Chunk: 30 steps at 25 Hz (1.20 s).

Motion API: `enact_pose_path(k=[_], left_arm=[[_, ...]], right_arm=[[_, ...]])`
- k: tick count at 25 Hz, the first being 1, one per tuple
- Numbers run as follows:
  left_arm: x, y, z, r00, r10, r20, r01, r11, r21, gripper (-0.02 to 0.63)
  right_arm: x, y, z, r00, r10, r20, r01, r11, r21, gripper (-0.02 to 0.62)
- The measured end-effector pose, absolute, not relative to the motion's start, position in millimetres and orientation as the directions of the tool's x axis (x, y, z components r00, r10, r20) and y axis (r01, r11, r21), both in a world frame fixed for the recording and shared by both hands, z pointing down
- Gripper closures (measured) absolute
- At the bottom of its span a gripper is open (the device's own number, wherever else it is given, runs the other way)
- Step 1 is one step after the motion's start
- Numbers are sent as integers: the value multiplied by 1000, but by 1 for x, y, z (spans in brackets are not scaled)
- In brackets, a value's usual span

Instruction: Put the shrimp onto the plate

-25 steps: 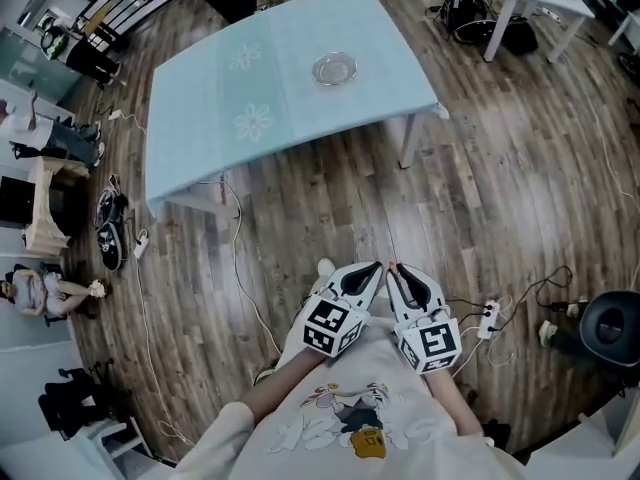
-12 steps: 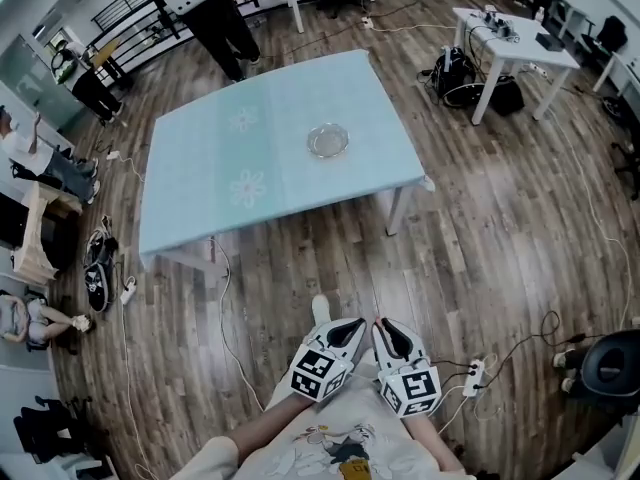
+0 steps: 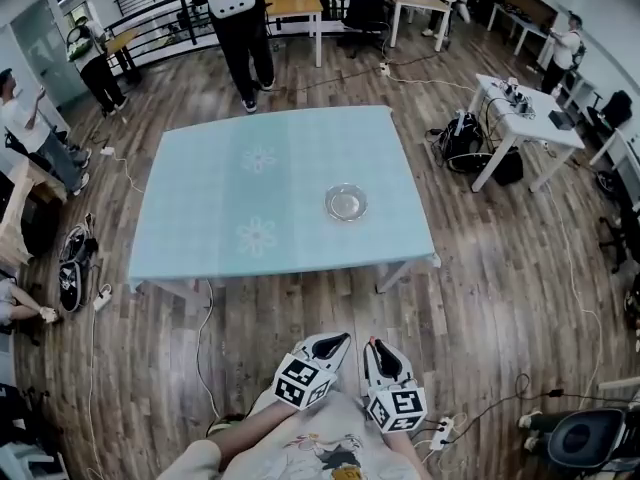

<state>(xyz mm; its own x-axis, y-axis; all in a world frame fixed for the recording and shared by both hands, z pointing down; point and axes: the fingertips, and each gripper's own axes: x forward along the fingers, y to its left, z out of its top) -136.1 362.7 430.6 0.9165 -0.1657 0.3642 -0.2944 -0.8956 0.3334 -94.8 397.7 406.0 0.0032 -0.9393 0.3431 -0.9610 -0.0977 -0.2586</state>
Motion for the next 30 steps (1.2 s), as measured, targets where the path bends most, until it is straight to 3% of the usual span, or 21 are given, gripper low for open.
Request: enact_pose_path(k=[10, 17, 22, 30], left_arm=[[-153, 246, 412, 942, -152, 298, -251, -909, 332, 598], [-170, 216, 435, 936, -130, 327, -257, -887, 384, 598], [-187, 188, 441, 927, -171, 333, -302, -868, 395, 598], [-179, 136, 450, 889, -263, 376, -413, -815, 407, 598]], right_arm=[[-127, 275, 397, 8, -943, 332, -968, -90, -233, 512], [-136, 238, 412, 14, -927, 374, -960, -116, -253, 512], [-144, 209, 419, -17, -923, 383, -947, -108, -303, 512], [-143, 146, 423, -159, -908, 387, -950, 34, -309, 512]])
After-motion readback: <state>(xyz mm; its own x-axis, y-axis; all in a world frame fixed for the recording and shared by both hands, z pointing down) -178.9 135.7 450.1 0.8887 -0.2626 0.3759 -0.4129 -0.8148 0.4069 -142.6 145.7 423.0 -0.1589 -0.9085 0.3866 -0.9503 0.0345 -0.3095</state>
